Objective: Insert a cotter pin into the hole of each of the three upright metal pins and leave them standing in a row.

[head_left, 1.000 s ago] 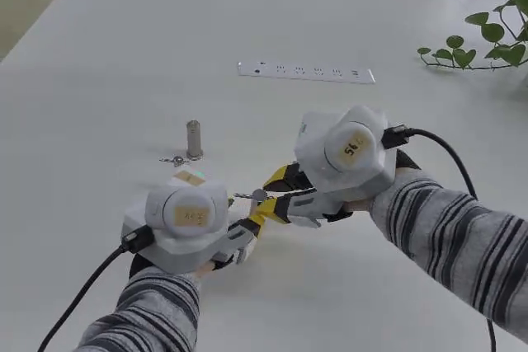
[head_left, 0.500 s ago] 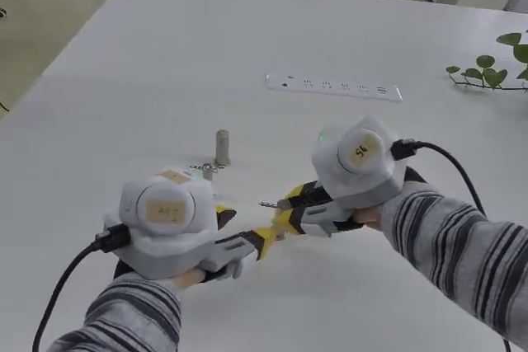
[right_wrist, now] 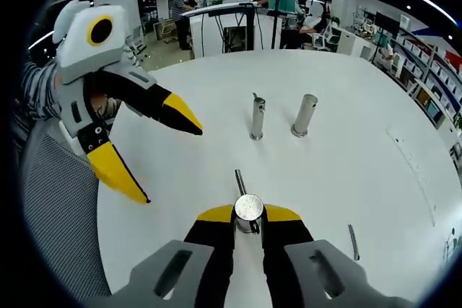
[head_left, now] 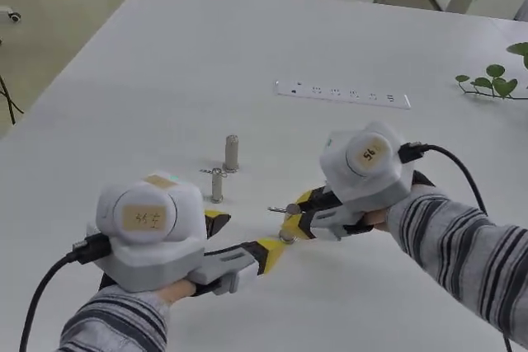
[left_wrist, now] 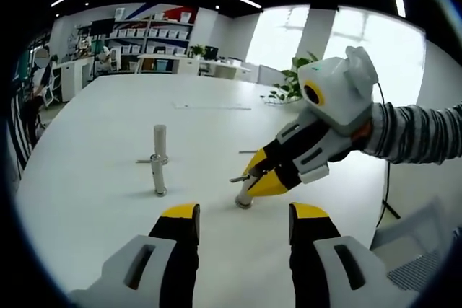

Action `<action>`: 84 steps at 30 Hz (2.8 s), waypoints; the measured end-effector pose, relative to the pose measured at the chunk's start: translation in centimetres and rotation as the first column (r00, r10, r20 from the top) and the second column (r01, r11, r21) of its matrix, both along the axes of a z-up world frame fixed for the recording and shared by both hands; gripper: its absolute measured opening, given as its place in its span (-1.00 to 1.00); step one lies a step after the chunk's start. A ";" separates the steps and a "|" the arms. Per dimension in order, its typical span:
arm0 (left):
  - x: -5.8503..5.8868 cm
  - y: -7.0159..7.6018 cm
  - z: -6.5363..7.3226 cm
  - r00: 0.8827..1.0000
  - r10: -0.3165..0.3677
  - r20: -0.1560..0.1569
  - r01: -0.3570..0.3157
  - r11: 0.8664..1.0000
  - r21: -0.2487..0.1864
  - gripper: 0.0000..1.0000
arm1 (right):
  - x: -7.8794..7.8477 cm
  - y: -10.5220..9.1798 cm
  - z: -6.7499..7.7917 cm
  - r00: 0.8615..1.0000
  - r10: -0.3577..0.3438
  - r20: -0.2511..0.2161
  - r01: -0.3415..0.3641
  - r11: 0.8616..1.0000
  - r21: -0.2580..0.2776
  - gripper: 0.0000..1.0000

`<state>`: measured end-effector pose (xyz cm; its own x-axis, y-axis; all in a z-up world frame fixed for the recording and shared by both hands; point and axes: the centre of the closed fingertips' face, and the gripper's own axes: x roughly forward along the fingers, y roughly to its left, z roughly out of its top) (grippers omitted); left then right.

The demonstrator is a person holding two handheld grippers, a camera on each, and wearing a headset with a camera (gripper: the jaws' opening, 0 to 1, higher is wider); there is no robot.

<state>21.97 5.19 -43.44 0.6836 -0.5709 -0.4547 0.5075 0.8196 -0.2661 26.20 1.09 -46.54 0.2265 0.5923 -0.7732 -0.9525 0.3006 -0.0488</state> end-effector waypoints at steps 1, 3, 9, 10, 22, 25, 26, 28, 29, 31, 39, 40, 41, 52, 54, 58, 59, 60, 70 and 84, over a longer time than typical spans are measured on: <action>0.0 0.1 0.0 1.000 -0.002 0.007 0.002 1.000 0.009 -0.05 | 0.1 0.0 0.0 1.000 -0.001 0.001 0.001 1.000 0.001 -0.83; 0.0 0.3 0.0 1.000 -0.005 0.018 0.005 1.000 0.023 -0.01 | 0.6 0.1 0.2 1.000 0.003 0.004 -0.003 1.000 0.006 -0.83; 0.0 0.9 0.1 0.998 -0.019 0.052 0.016 0.998 0.055 0.04 | 1.8 0.1 0.4 1.000 0.010 0.013 -0.010 1.000 -0.006 -0.83; 0.0 1.0 0.1 0.998 -0.017 0.053 0.014 0.998 0.057 0.06 | 2.0 0.1 0.4 1.000 0.012 0.013 -0.012 1.000 -0.007 -0.83; -0.1 1.7 -0.8 0.998 -0.011 0.056 0.007 0.997 0.074 0.15 | 2.7 0.7 0.4 0.999 0.033 -0.007 -0.033 0.999 -0.004 -0.83; -0.1 1.9 -0.9 0.998 -0.009 0.055 0.005 0.997 0.075 0.17 | 2.9 0.9 0.3 0.999 0.035 -0.014 -0.035 0.999 0.001 -0.83; -0.1 1.9 -1.0 0.998 -0.008 0.057 0.004 0.997 0.073 0.18 | 3.0 1.0 0.3 0.999 0.037 -0.015 -0.037 0.999 0.002 -0.83; 0.0 2.0 -1.0 0.998 -0.006 0.058 0.002 0.997 0.072 0.19 | 3.1 1.1 0.4 0.999 0.044 -0.014 -0.044 0.999 0.000 -0.83; 0.0 2.0 -1.0 0.998 -0.006 0.061 0.001 0.997 0.072 0.19 | 3.1 1.1 0.4 0.999 0.045 -0.013 -0.045 0.999 0.000 -0.83; 0.0 2.1 -1.1 0.998 -0.003 0.062 -0.001 0.997 0.071 0.19 | 3.3 1.3 0.4 0.999 0.049 -0.013 -0.049 0.999 -0.001 -0.83; 0.1 2.2 -1.3 0.998 0.005 0.067 -0.009 0.998 0.067 0.19 | 3.9 2.2 0.6 0.997 0.073 -0.013 -0.073 0.997 -0.003 -0.83; 0.2 2.3 -1.3 0.998 0.006 0.067 -0.011 0.998 0.067 0.20 | 4.0 2.3 0.6 0.997 0.079 -0.013 -0.079 0.997 -0.005 -0.83; 0.2 2.3 -1.3 0.998 0.009 0.068 -0.013 0.998 0.065 0.20 | 4.0 2.4 0.6 0.997 0.080 -0.014 -0.080 0.997 -0.005 -0.83; 0.5 2.8 -1.3 0.997 0.031 0.072 -0.035 0.998 0.055 0.21 | 4.6 2.7 0.5 0.995 0.093 -0.027 -0.094 0.996 -0.006 -0.83; 0.6 2.9 -1.2 0.996 0.035 0.076 -0.039 0.998 0.050 0.21 | 4.6 2.7 0.5 0.995 0.089 -0.033 -0.089 0.996 -0.006 -0.83; 0.7 3.0 -1.3 0.997 0.037 0.075 -0.041 0.998 0.051 0.21 | 4.6 2.6 0.4 0.995 0.084 -0.044 -0.084 0.996 -0.005 -0.83; 0.7 3.0 -1.3 0.997 0.037 0.074 -0.041 0.998 0.052 0.21 | 4.6 2.6 0.4 0.995 0.085 -0.045 -0.085 0.996 -0.003 -0.83; 0.7 3.0 -1.4 0.997 0.038 0.072 -0.042 0.998 0.052 0.21 | 4.6 2.6 0.4 0.995 0.085 -0.046 -0.085 0.996 -0.002 -0.83; 0.5 2.9 -1.7 0.997 0.033 0.065 -0.036 0.998 0.051 0.21 | 4.8 2.6 0.3 0.995 0.082 -0.055 -0.082 0.997 0.004 -0.82; 0.6 3.2 -1.6 0.996 0.049 0.073 -0.052 0.997 0.050 0.28 | 5.3 2.8 1.4 0.996 0.091 -0.021 -0.090 0.995 0.052 -0.55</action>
<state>22.60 8.40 -45.06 0.7428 -0.5119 -0.4315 0.4813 0.8563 -0.1873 31.46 3.88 -45.17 0.1530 0.6480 -0.7462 -0.9765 0.2150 -0.0136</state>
